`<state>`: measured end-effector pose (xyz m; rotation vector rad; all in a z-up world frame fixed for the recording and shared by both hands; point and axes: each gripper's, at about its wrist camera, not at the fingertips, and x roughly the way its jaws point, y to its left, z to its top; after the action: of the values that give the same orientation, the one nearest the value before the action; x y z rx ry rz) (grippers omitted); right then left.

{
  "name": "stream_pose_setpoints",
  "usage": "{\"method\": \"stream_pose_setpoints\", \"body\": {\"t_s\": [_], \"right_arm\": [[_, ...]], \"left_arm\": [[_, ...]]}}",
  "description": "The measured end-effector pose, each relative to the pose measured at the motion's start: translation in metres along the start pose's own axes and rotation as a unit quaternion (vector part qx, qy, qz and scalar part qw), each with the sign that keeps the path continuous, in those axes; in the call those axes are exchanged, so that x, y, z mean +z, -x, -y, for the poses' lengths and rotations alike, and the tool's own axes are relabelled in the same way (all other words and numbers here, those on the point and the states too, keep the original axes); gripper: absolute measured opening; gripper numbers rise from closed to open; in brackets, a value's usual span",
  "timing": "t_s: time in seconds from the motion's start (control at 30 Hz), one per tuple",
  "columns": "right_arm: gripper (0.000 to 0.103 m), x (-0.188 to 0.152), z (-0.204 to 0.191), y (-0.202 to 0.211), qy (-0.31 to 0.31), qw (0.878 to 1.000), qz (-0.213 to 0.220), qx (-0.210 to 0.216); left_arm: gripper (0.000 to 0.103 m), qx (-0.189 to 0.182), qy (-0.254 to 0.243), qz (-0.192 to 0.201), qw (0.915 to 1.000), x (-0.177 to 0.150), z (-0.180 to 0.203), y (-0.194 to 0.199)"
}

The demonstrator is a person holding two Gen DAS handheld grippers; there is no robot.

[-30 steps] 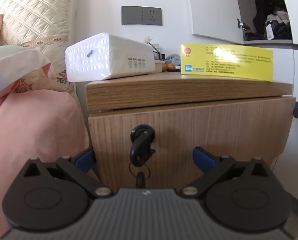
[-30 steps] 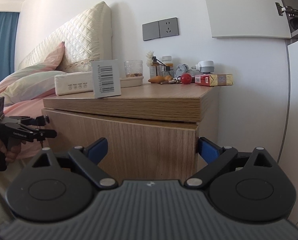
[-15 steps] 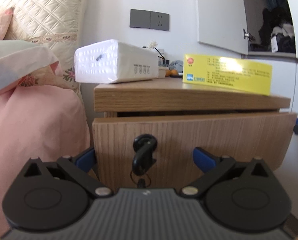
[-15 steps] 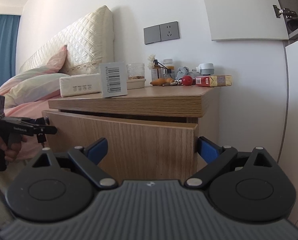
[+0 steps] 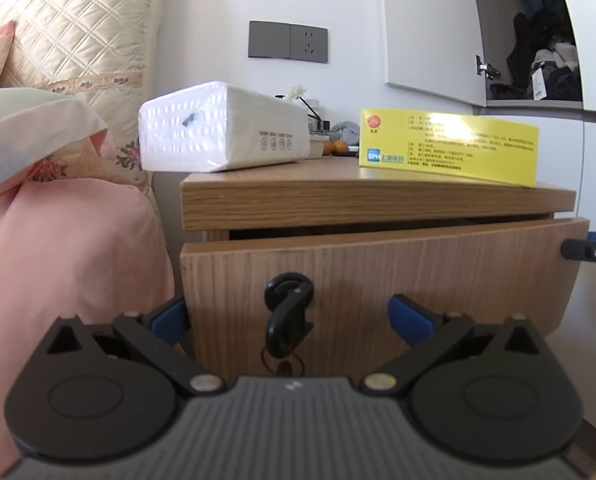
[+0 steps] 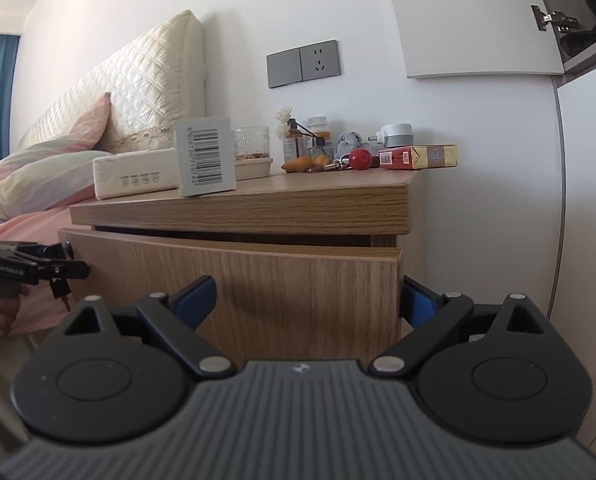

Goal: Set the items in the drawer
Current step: 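Pull the nightstand drawer open by its key with the left tool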

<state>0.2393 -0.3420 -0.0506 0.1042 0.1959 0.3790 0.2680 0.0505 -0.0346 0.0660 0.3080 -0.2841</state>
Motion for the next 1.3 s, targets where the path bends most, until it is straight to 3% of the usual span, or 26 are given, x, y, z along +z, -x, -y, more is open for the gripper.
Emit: {"method": "stream_pose_setpoints", "body": {"t_s": [0.63,1.3], "right_arm": [[0.099,0.005,0.009,0.011,0.007,0.998,-0.025,0.057],[0.1,0.001,-0.008,0.058,0.031,0.994,-0.045,0.096]], "left_arm": [[0.103,0.004,-0.009,-0.009,0.9999,-0.002,0.005,0.01],[0.103,0.009,-0.025,-0.02,0.9995,-0.015,0.02,0.062]]}}
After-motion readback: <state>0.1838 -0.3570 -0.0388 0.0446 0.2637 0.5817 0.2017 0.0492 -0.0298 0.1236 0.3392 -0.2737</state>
